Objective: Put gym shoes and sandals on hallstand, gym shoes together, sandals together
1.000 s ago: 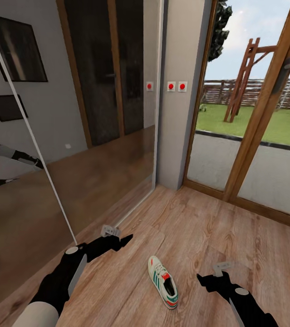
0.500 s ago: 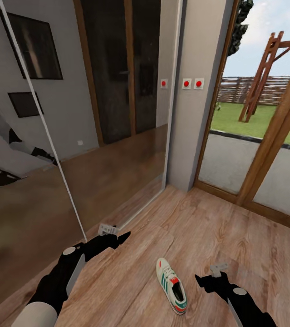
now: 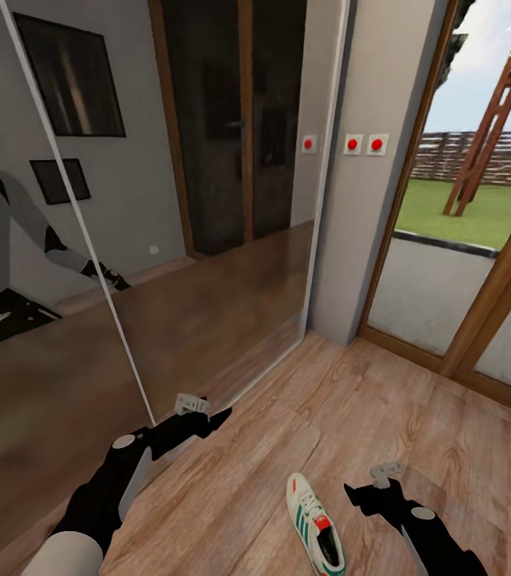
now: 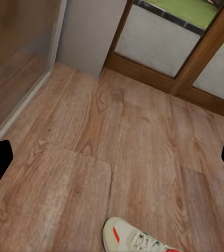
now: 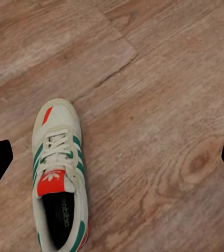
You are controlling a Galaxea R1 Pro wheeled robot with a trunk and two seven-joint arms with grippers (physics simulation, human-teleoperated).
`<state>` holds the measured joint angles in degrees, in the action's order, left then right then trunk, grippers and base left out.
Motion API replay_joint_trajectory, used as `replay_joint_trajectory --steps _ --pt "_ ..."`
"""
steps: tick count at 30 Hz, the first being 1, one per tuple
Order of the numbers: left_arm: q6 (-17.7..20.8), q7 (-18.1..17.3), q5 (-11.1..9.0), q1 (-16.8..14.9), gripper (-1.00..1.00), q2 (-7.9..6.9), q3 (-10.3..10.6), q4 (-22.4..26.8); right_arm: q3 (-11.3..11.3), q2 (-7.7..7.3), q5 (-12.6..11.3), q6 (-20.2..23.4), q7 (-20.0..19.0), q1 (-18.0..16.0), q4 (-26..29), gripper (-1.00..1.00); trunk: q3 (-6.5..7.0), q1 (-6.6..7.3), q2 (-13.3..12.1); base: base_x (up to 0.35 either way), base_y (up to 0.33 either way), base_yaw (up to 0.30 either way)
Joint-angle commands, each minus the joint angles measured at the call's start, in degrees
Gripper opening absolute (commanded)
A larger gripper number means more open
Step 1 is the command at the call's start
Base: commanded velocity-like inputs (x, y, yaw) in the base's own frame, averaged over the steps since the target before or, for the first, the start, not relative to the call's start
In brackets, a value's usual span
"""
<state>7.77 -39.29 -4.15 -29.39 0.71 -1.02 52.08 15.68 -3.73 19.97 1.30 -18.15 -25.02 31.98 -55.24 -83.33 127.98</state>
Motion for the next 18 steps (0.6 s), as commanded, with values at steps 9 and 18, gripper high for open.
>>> replay_joint_trajectory --steps 9,18 --pt "0.6 -0.3 -0.5 -0.1 1.00 0.31 0.0 -0.1 0.4 0.12 0.4 0.0 -0.4 0.0 -3.4 1.00 -0.05 0.01 0.0 0.003 0.000 0.124" --pt "0.5 -0.3 0.0 -0.1 1.00 2.19 0.1 -0.2 0.3 0.28 0.4 -0.1 -0.4 0.1 -7.1 1.00 -0.05 0.01 0.0 0.000 0.000 0.017"
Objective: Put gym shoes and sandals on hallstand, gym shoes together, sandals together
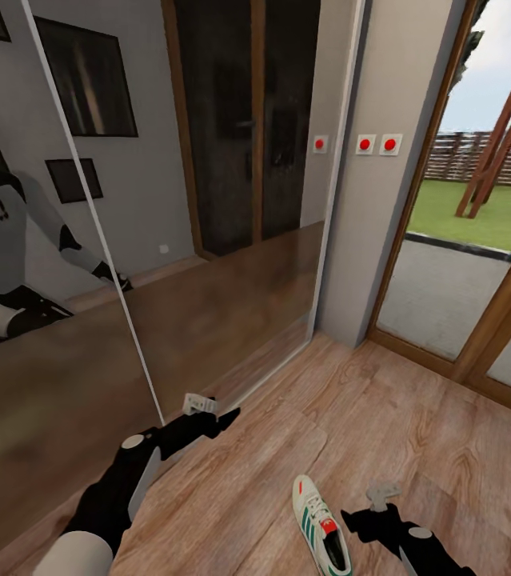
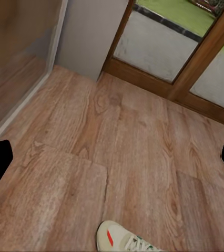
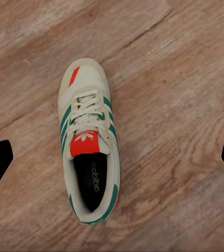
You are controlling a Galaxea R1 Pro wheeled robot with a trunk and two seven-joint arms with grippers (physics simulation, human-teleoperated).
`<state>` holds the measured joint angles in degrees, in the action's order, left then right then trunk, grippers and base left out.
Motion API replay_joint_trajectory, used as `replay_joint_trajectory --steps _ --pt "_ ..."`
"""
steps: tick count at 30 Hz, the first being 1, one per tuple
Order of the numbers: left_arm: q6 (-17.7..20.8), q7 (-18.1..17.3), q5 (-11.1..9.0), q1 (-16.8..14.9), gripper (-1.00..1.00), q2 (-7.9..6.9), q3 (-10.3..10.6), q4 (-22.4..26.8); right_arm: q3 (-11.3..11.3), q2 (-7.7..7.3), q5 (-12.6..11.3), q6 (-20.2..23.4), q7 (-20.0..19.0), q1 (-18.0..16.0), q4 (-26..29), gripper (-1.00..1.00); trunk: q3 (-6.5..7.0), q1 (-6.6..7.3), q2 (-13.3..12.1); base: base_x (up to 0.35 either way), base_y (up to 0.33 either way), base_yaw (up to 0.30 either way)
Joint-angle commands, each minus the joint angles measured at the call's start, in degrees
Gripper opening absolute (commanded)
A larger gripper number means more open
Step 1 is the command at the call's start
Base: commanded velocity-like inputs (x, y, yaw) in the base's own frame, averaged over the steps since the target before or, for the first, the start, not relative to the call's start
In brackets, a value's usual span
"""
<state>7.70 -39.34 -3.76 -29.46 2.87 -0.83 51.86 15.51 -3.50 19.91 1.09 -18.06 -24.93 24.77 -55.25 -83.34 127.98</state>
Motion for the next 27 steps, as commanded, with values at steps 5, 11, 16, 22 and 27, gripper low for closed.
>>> replay_joint_trajectory --steps 5,11,16,22,27 --pt "0.6 -0.5 -0.3 -0.1 1.00 0.37 -0.1 0.0 0.5 0.00 0.6 0.1 -0.5 0.0 -0.2 1.00 -0.05 0.01 0.0 0.000 0.000 0.001" --pt "0.6 -0.7 -0.3 -0.1 1.00 0.49 0.7 0.1 0.6 -0.30 0.7 0.1 -0.5 0.0 -0.2 1.00 -0.05 0.01 0.0 0.000 0.000 0.000" --pt "0.7 -0.3 -0.7 -0.8 1.00 1.41 4.8 0.2 0.5 -0.19 0.6 0.0 -0.4 0.0 -0.5 1.00 -0.05 0.01 0.0 0.000 0.000 0.000" --pt "0.7 -0.2 -0.7 -1.0 1.00 4.06 6.1 0.4 0.5 -0.11 0.6 0.0 -0.3 0.0 -0.6 1.00 -0.12 0.01 0.0 0.000 0.000 0.001" --pt "0.9 -0.2 -0.7 -1.0 1.00 4.22 6.2 0.9 0.5 -0.11 0.6 0.0 -0.3 0.0 -0.7 1.00 -1.13 -0.87 1.6 0.000 0.000 0.036"
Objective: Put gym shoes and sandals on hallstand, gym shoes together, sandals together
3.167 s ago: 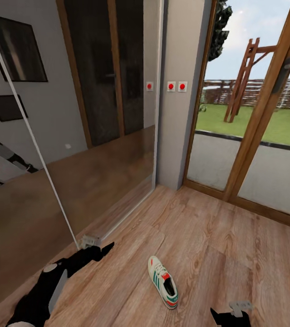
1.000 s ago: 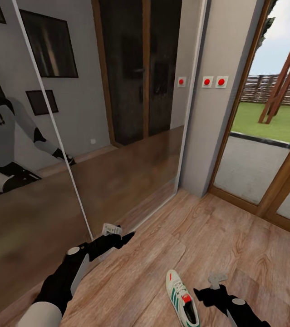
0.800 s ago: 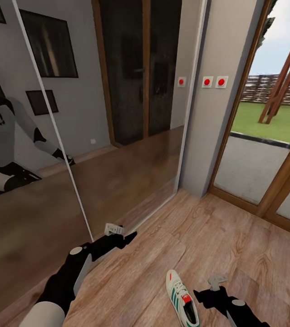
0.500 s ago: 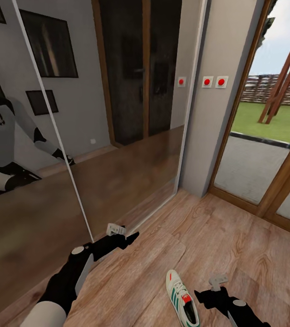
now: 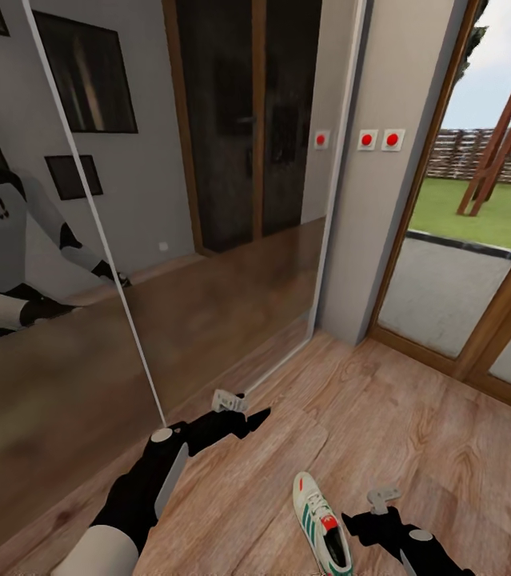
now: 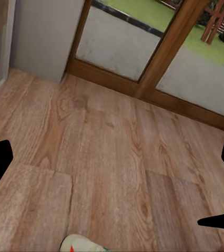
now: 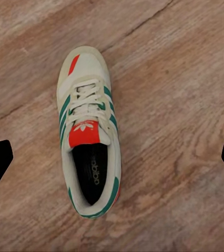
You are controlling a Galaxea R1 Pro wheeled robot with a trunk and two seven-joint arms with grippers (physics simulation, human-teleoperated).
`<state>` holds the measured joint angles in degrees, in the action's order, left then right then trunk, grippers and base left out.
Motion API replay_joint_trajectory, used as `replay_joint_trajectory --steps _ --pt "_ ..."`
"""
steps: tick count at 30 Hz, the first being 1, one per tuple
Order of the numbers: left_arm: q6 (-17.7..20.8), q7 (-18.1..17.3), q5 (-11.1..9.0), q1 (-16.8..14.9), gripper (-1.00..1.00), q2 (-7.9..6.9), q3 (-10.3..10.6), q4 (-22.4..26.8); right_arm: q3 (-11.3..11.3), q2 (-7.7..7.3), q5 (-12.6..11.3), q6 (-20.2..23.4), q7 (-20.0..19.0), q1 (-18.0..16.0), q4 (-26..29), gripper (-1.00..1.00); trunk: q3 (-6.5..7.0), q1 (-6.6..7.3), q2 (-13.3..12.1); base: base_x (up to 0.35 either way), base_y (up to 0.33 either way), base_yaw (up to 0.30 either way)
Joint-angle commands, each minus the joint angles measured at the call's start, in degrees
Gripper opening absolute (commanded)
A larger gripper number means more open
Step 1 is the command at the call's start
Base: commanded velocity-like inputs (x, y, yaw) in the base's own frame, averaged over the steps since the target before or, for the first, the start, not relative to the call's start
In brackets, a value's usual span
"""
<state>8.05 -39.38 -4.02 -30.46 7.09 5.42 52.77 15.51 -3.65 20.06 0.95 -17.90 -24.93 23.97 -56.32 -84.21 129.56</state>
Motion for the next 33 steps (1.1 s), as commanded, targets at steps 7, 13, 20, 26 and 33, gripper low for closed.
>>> replay_joint_trajectory --steps 7,13,20,26,33 --pt "0.7 -0.2 -0.5 0.0 1.00 0.04 0.0 0.3 0.5 0.12 0.4 0.1 -0.5 0.0 -0.8 1.00 -1.87 -1.53 2.8 0.000 0.000 0.065" --pt "0.7 -0.2 -0.5 0.1 1.00 0.10 0.0 0.4 0.5 0.14 0.4 0.1 -0.5 0.0 -1.1 1.00 -3.45 -2.85 5.3 0.000 0.000 0.060" --pt "0.7 -0.2 -0.5 0.1 1.00 0.11 0.0 0.4 0.6 0.14 0.4 0.2 -0.5 0.0 -1.1 1.00 -5.33 -4.39 8.1 0.000 0.000 0.015" --pt "0.7 -0.2 -0.5 0.1 1.00 0.12 0.0 0.4 0.6 0.14 0.3 0.2 -0.5 0.0 -1.1 1.00 -6.95 -5.70 10.5 0.000 0.000 0.003" --pt "0.6 -0.1 -0.5 0.1 1.00 0.18 0.0 0.3 0.6 0.10 0.3 -0.1 -0.5 0.0 -0.8 1.00 -8.76 -7.24 13.3 0.000 0.000 0.000"
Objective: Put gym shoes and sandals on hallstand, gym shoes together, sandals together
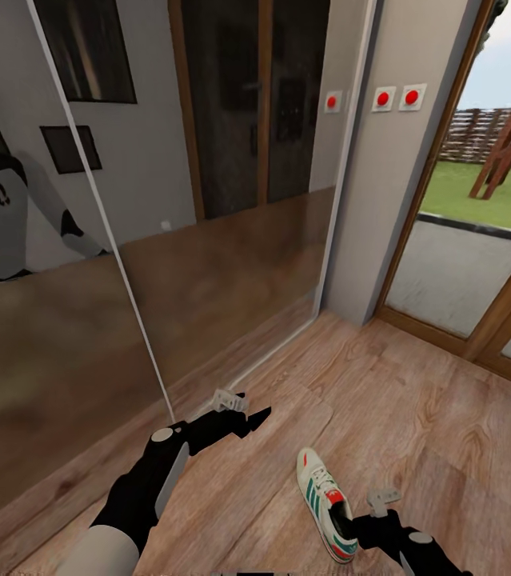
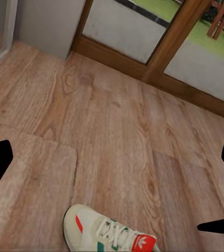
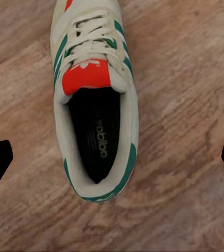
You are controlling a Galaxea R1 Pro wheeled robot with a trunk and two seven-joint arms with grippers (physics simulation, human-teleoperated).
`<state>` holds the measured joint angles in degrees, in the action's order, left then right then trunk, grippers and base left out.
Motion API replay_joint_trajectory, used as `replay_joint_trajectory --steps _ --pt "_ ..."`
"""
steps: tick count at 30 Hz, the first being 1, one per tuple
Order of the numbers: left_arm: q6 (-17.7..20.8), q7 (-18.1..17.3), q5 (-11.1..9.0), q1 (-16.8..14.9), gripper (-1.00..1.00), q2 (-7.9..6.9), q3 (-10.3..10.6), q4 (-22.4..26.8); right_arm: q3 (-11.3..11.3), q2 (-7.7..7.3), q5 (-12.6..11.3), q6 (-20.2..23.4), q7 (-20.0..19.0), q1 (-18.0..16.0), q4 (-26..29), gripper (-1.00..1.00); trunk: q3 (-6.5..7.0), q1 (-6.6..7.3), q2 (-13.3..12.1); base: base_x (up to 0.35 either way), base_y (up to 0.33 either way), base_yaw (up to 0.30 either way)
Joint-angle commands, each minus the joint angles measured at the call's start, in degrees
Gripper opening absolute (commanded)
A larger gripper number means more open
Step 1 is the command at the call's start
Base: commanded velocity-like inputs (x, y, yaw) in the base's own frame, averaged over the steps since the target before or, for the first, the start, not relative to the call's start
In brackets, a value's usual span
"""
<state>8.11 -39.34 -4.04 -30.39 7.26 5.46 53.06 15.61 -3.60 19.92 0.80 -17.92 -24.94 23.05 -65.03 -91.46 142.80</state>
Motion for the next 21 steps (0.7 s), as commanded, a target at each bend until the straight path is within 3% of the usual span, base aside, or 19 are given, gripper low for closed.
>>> replay_joint_trajectory --steps 1,7,12,15,16,21 --pt "0.5 -0.2 -0.4 0.0 1.00 0.01 0.0 0.0 0.5 0.06 0.5 -0.1 -0.4 0.0 0.1 1.00 -0.09 0.01 0.0 0.000 0.000 0.000" --pt "0.3 -0.1 -0.4 0.0 1.00 -0.02 0.0 0.0 0.5 0.14 0.5 -3.4 -0.2 0.0 1.5 1.00 -0.18 0.01 0.0 0.000 0.000 0.000" --pt "0.2 -0.1 -0.4 0.1 1.00 -0.11 0.0 0.0 0.5 1.11 0.4 -4.5 5.0 0.0 6.4 1.00 -0.19 0.01 0.0 0.000 0.000 0.000" --pt "0.3 -0.1 -0.4 0.1 1.00 -0.13 0.0 0.0 0.4 2.37 0.4 -4.6 8.6 0.0 7.3 1.00 -0.19 0.01 0.0 0.000 0.000 0.000" --pt "0.2 -0.1 -0.4 0.1 1.00 -0.14 0.0 0.0 0.3 3.48 0.5 -4.8 10.4 0.0 7.7 1.00 -0.19 0.01 0.0 0.000 0.000 0.000" --pt "0.2 -0.1 -0.4 0.1 1.00 -0.14 -0.1 0.0 0.2 3.99 0.8 -4.8 11.1 0.0 7.3 1.00 -0.19 0.01 0.0 0.000 0.000 0.000"
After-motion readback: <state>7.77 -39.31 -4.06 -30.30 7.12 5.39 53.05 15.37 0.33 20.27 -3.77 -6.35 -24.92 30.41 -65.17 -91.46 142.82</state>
